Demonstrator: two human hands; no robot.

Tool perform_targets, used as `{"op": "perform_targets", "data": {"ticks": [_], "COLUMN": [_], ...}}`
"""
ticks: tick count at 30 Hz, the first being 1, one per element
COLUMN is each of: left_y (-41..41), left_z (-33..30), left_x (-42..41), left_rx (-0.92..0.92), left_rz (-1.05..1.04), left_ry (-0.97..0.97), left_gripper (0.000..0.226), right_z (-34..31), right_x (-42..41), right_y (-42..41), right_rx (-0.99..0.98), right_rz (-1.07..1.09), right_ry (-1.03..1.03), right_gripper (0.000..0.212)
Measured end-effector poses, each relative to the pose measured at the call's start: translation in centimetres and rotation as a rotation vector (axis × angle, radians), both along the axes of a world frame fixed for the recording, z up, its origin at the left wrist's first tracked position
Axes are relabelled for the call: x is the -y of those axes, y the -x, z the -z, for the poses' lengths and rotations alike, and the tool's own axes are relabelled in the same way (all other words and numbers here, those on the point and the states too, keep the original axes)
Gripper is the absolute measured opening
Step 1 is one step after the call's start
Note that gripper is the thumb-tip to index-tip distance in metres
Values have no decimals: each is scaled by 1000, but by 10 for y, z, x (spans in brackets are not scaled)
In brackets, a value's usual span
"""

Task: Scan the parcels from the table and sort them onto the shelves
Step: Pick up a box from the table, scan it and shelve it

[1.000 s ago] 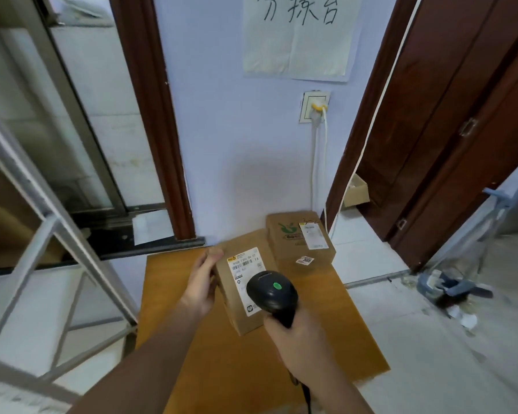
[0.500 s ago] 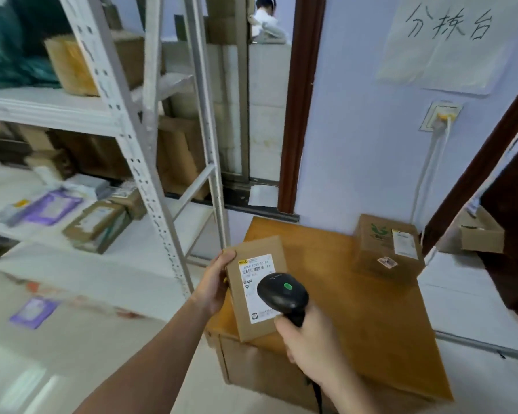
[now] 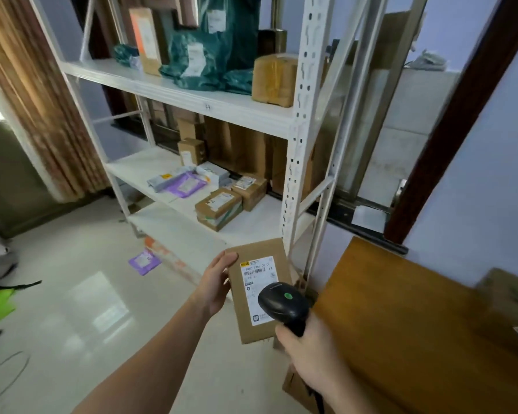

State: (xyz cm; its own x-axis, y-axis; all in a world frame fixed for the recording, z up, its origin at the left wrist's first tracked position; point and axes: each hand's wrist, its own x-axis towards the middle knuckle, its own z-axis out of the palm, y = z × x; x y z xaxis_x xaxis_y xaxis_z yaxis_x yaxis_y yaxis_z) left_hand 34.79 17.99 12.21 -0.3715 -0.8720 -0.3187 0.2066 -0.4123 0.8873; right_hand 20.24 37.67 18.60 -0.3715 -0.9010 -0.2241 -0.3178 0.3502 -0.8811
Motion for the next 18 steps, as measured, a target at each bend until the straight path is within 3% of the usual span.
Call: {"op": "perform_targets", "data": {"ticks": [3, 6, 13, 18], "left_y": [-44, -73, -107, -98], "left_z": [6, 6, 17, 25], "left_x": [24, 47, 99, 148], "left_rx": [14, 4, -3, 44], "left_rz": [-44, -88, -73, -41], "left_ry": [-12, -26, -43, -24], "left_gripper": [89, 81, 60, 66], "right_z": [0, -1, 4, 16], "right_x": [28, 53, 104, 153], "right_y": [-42, -73, -104, -103], "right_rx": [-2, 59, 51, 97], "right_rz": [-31, -58, -31, 4], "right_ry": [14, 34, -20, -21], "right_gripper": [20, 12, 15, 10]}}
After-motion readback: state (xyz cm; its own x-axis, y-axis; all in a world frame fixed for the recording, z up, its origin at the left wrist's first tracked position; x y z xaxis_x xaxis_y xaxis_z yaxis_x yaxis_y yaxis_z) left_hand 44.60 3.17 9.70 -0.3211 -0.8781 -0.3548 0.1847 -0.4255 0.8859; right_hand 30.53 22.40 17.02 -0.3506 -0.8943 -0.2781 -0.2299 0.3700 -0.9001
